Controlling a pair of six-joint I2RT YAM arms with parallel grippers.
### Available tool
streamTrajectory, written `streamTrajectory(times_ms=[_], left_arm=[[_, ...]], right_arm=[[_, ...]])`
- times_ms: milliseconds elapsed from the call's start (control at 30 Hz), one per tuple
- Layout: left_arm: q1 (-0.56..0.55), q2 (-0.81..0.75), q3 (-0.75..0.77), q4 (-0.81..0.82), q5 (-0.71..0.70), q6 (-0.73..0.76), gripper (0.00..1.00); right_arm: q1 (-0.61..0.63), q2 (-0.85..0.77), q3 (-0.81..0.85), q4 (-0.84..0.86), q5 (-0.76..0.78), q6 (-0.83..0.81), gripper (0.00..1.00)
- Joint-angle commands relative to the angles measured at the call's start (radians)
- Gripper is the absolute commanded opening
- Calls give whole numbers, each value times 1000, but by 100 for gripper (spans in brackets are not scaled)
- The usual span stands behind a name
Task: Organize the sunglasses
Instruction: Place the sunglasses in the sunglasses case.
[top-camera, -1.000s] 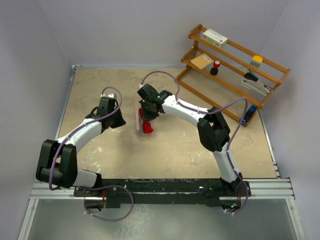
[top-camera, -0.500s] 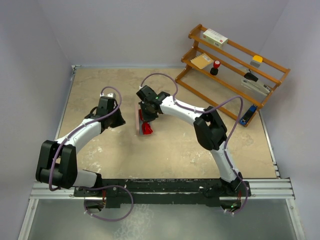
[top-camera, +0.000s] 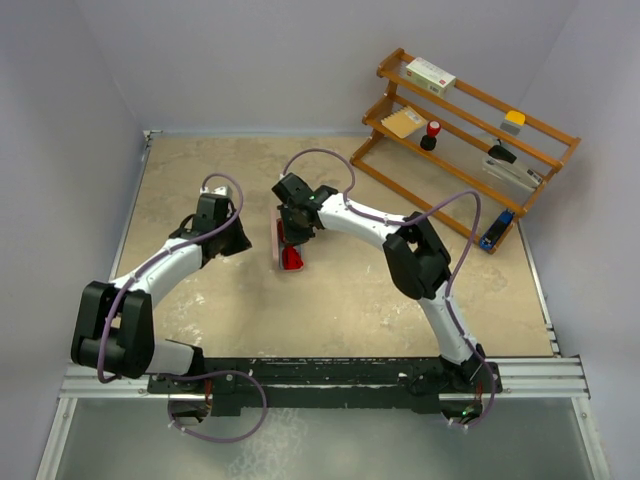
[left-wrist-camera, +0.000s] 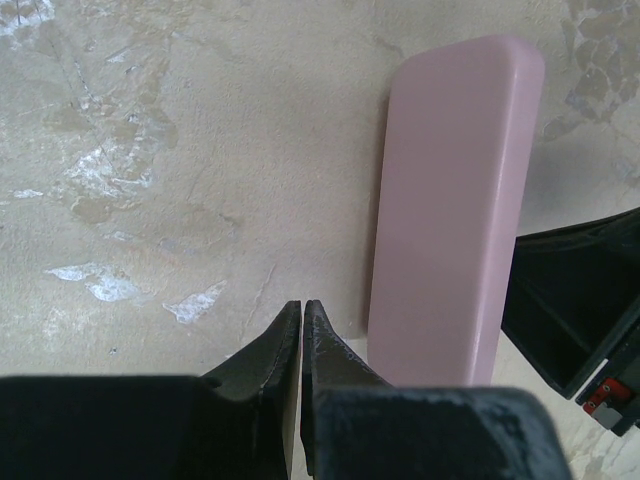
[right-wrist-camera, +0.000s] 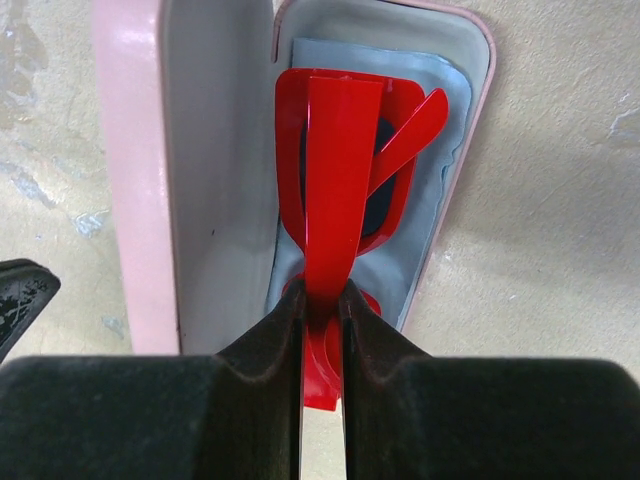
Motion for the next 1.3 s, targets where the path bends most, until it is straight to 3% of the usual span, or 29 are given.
streamTrajectory(times_ms=[0,1033,1267], left_arm=[[8,-38,-14,33,18,-11,0],[8,-31,-24,47,35,-14,0],[8,-28,-22,51,37,-14,0]], right_arm=[[1,12,36,23,13,22,0],[-12,40,109,3,62,-3,0],[-14,34,49,22,48,7,0]])
